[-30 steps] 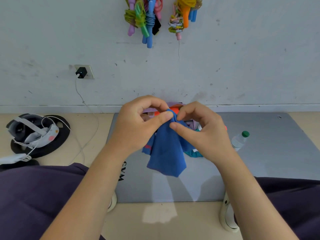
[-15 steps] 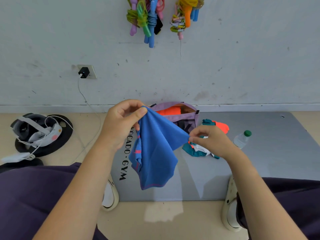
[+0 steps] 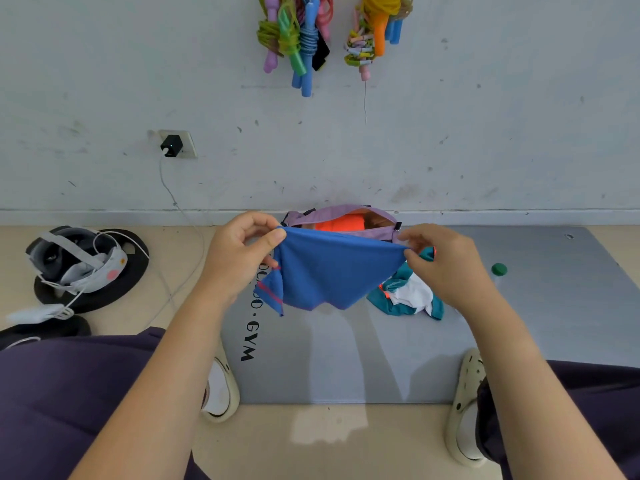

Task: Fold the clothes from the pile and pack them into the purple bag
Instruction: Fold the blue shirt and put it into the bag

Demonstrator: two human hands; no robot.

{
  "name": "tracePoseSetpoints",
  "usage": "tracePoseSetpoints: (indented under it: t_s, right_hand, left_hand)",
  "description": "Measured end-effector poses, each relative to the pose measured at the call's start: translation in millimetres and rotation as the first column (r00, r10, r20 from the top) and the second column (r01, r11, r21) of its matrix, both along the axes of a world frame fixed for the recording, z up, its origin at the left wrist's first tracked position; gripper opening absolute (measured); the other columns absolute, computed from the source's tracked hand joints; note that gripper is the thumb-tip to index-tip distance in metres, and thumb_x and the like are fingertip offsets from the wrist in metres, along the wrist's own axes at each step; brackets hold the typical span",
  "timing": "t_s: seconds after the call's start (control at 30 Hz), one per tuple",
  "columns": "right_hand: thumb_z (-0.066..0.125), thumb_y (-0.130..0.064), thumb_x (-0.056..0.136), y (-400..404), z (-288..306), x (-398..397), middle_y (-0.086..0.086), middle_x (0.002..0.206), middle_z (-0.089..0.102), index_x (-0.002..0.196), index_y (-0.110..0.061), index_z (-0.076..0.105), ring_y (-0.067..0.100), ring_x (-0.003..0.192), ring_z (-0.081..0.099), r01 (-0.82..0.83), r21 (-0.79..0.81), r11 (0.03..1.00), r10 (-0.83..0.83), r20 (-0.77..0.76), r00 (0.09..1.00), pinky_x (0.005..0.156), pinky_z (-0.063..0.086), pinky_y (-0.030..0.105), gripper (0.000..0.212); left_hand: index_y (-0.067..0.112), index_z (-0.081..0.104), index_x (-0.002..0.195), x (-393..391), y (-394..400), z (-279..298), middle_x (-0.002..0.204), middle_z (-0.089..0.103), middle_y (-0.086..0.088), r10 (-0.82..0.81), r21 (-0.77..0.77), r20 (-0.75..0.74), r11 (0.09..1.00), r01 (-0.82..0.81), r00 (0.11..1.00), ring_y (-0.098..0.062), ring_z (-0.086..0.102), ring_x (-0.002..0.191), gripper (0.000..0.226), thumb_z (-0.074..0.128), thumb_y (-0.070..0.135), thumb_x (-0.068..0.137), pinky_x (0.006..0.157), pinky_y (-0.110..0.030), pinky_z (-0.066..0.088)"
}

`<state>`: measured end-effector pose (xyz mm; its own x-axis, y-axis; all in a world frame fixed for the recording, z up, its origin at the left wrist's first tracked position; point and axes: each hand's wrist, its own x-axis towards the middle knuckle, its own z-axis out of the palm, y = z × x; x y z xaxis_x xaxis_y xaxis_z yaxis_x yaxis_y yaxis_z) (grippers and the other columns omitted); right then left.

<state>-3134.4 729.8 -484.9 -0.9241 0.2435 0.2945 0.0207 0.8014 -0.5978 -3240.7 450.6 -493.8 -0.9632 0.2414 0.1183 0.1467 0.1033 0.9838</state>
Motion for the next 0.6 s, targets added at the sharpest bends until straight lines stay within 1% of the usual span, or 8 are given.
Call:
tracePoseSetpoints:
  t_s: [0.1,0.17,0.23,0.33,0.4,0.47,0.53,0.6]
  right_hand:
    - [0.063,-0.001,0.082,-5,3,0,0.000,0.083,0.060,0.084,-0.019,0.071,0.012,0.072,0.054,-0.033,0.044,0.999,0.031,0.038,0.999,0.072,0.042,0.015,0.020]
    - [0.058,-0.006,0.085,-5,6,0,-0.006,0.085,0.059,0.076,-0.026,0.063,0.004,0.074,0.057,-0.019,-0.162,0.987,0.036,0.103,0.994,0.067,0.041,0.007,0.023]
    - [0.051,-0.013,0.090,-4,8,-1,-0.011,0.083,0.063,0.079,-0.023,0.064,-0.001,0.073,0.056,0.010,-0.448,0.894,0.060,0.142,0.988,0.068,0.043,0.009,0.019]
    - [0.046,-0.030,0.089,-4,9,-6,-0.001,0.081,0.054,0.088,-0.010,0.059,0.014,0.078,0.049,0.045,-0.725,0.687,0.078,0.135,0.988,0.075,0.044,0.034,0.023]
    - [0.050,-0.038,0.093,-5,6,-11,-0.005,0.075,0.051,0.084,-0.016,0.057,0.011,0.071,0.047,0.063,-0.722,0.689,0.059,0.142,0.988,0.067,0.043,0.031,0.025]
    - [0.054,-0.039,0.096,-5,0,-14,-0.007,0.077,0.060,0.084,-0.022,0.060,0.009,0.070,0.056,0.054,-0.733,0.678,0.075,0.143,0.987,0.065,0.051,0.029,0.021]
    - [0.059,-0.033,0.095,-4,-8,-14,0.000,0.086,0.070,0.089,-0.019,0.066,0.014,0.078,0.067,0.043,-0.781,0.624,0.154,0.177,0.972,0.071,0.056,0.031,0.016]
    - [0.065,-0.021,0.091,-2,-21,-13,0.008,0.091,0.074,0.093,-0.010,0.070,0.021,0.083,0.070,0.051,-0.783,0.620,0.257,0.264,0.930,0.077,0.058,0.033,0.013]
  left_hand:
    - [0.027,0.063,0.085,4,5,2,0.080,0.064,0.004,-0.081,0.084,0.028,0.993,0.079,0.996,-0.012,0.061,0.074,0.006,0.065,0.021,0.087,0.057,-0.031,0.058]
    - [0.026,0.057,0.091,4,5,3,0.082,0.054,-0.006,-0.120,0.086,0.050,0.990,0.116,0.991,-0.017,0.057,0.080,0.009,0.059,0.019,0.096,0.057,-0.034,0.059]
    - [0.026,0.053,0.092,3,4,3,0.081,0.046,-0.010,-0.126,0.064,0.056,0.991,0.122,0.991,-0.027,0.052,0.079,0.011,0.053,0.019,0.100,0.055,-0.036,0.059]
    - [0.028,0.054,0.090,2,6,5,0.076,0.044,-0.010,-0.140,0.091,0.056,0.987,0.135,0.988,-0.029,0.050,0.067,0.014,0.054,0.018,0.100,0.051,-0.034,0.057]
    - [0.031,0.057,0.085,2,8,5,0.077,0.047,-0.011,-0.141,0.112,0.066,0.985,0.133,0.988,-0.029,0.052,0.065,0.020,0.055,0.017,0.099,0.051,-0.033,0.057]
    - [0.033,0.059,0.082,1,10,3,0.075,0.053,-0.010,-0.119,0.127,0.088,0.986,0.108,0.989,-0.025,0.056,0.066,0.025,0.056,0.016,0.099,0.051,-0.032,0.057]
    - [0.031,0.059,0.083,0,9,1,0.070,0.058,-0.001,-0.095,0.131,0.100,0.988,0.081,0.990,-0.020,0.061,0.068,0.023,0.057,0.014,0.098,0.053,-0.032,0.057]
    - [0.027,0.058,0.088,-1,9,-2,0.072,0.059,-0.004,-0.084,0.124,0.104,0.990,0.071,0.991,-0.018,0.064,0.070,0.017,0.057,0.013,0.098,0.056,-0.032,0.058]
